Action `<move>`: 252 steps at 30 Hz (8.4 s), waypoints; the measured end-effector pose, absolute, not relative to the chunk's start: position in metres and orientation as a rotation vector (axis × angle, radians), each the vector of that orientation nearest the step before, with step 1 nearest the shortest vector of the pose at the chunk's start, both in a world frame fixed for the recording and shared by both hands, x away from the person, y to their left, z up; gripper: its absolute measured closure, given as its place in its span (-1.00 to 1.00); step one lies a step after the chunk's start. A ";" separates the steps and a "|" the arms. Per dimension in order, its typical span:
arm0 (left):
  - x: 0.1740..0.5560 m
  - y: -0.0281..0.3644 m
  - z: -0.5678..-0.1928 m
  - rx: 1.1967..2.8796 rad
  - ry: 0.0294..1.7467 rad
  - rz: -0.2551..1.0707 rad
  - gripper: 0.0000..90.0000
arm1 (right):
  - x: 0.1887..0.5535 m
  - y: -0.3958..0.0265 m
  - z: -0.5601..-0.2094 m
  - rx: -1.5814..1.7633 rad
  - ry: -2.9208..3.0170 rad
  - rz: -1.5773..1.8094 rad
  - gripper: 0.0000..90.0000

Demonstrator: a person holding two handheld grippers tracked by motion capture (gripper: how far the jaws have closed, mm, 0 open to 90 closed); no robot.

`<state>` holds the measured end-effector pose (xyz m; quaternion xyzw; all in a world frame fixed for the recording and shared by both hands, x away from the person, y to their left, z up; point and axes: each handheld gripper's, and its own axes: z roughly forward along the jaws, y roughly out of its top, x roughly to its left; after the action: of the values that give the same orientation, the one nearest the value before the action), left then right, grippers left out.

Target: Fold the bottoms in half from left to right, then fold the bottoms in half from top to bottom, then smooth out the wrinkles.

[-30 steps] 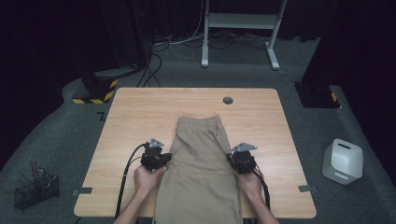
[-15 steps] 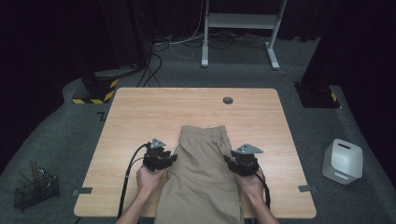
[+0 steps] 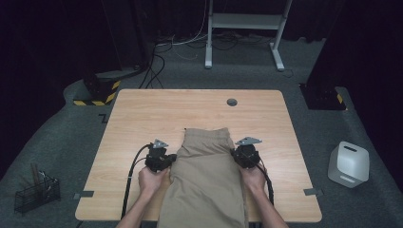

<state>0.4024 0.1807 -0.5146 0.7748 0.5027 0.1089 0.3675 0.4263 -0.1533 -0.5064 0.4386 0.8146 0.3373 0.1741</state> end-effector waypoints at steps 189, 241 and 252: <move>0.411 0.191 -0.490 1.949 1.329 0.345 -0.35 | 0.416 -0.188 -0.503 1.422 2.208 1.031 -0.17; 0.422 0.173 -0.510 2.031 1.283 0.290 0.88 | 0.428 -0.167 -0.514 1.319 2.318 0.963 0.95; 0.417 0.182 -0.497 1.997 1.240 0.253 0.89 | 0.420 -0.171 -0.505 1.263 2.307 1.010 0.95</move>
<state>0.4172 0.1818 -0.4971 0.7816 0.4854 0.0991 0.3790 0.4201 -0.1706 -0.5049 0.4423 0.8081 0.3538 0.1614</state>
